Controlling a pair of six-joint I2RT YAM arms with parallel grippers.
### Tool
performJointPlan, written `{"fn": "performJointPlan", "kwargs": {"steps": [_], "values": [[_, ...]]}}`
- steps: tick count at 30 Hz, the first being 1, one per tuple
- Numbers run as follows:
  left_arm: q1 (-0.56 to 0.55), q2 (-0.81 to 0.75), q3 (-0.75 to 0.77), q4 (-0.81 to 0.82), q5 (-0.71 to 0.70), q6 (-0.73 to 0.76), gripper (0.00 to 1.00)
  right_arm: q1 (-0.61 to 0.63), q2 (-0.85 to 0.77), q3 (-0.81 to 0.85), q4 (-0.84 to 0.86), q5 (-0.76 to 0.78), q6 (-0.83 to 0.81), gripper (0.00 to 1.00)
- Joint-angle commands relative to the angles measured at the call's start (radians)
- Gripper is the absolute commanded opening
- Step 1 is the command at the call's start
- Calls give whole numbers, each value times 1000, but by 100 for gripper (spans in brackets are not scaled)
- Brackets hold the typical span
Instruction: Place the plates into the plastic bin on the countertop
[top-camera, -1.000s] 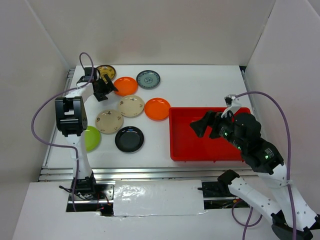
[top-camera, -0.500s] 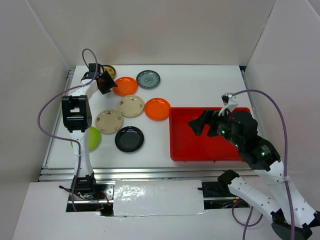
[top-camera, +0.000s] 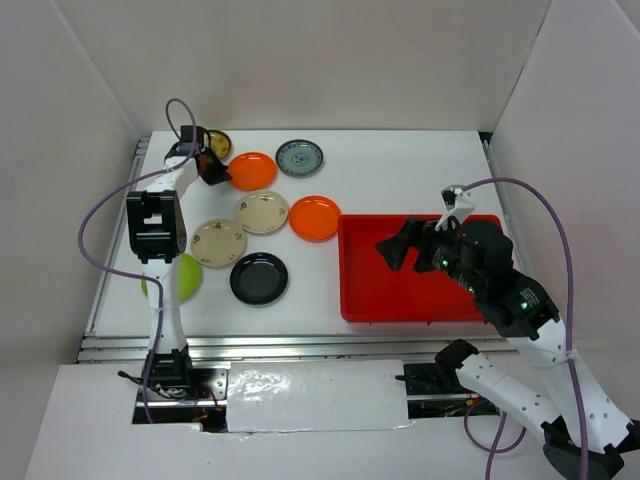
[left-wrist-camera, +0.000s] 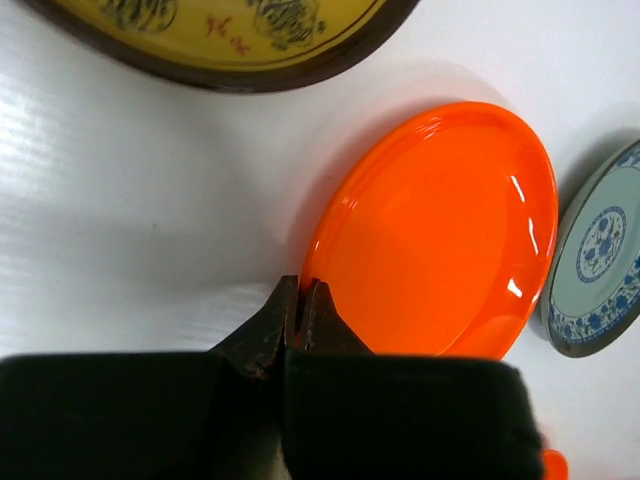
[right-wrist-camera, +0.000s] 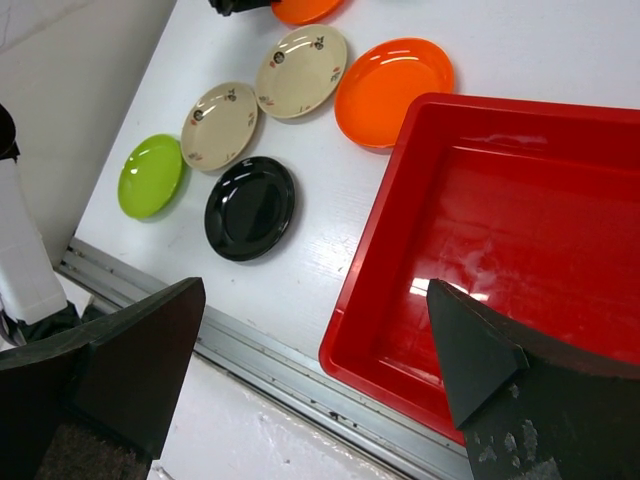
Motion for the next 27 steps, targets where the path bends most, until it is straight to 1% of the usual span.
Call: {"fn": "performJointPlan", "kwargs": {"steps": [1, 2, 3, 4, 5, 6, 7, 8, 9, 11, 12, 13, 17, 18, 19, 20, 21, 23, 24, 26, 27], "values": [[1, -69, -46, -165, -129, -27, 0, 13, 1, 12, 32, 33, -18, 100], [-2, -116, -128, -128, -134, -36, 0, 15, 0, 11, 35, 35, -17, 100], [-5, -212, -173, -93, -134, -41, 0, 13, -2, 8, 38, 33, -17, 100], [-3, -254, -242, -36, -134, -44, 0, 17, -3, 6, 39, 32, -17, 100], [-5, -327, -264, -19, -134, -50, 0, 15, -3, 1, 44, 32, -17, 100], [-8, -361, -273, -16, -134, -53, 0, 17, -2, 0, 45, 33, -17, 100], [-14, -392, -287, -14, -177, -55, 0, 17, 0, 0, 45, 36, -17, 100], [-20, -421, -293, -14, -189, -55, 0, 17, 0, -2, 42, 33, -17, 100], [-35, -490, -298, -16, -221, -52, 0, 18, 0, -2, 42, 38, -15, 100], [-54, -558, -338, 19, -254, -46, 0, 17, -3, -6, 45, 51, -10, 100], [-54, -617, -350, 31, -264, -38, 0, 17, -11, -15, 56, 59, -4, 100], [-90, -642, -361, 33, -267, -33, 0, 12, -13, -19, 61, 67, -3, 100], [-158, -736, -366, -1, -171, -6, 0, -5, -34, -11, 59, 116, 48, 100], [-208, -748, -373, -5, -150, -1, 0, -9, -39, -8, 59, 131, 60, 100], [-236, -760, -381, -5, -148, -6, 0, -17, -49, -2, 59, 148, 72, 100], [-268, -779, -390, 2, -90, -9, 0, -23, -72, 7, 59, 168, 88, 100], [-339, -786, -407, 16, -67, -15, 0, -26, -83, 11, 55, 220, 127, 100], [-417, -793, -422, 38, -32, -32, 0, -40, -126, 20, 47, 271, 181, 100], [-490, -786, -428, 54, -25, -38, 0, -45, -140, 24, 41, 292, 198, 100], [-560, -747, -425, 64, -1, -47, 0, -57, -189, 31, 32, 352, 235, 100], [-621, -728, -421, 74, 15, -50, 0, -60, -206, 32, 30, 364, 244, 100]]}}
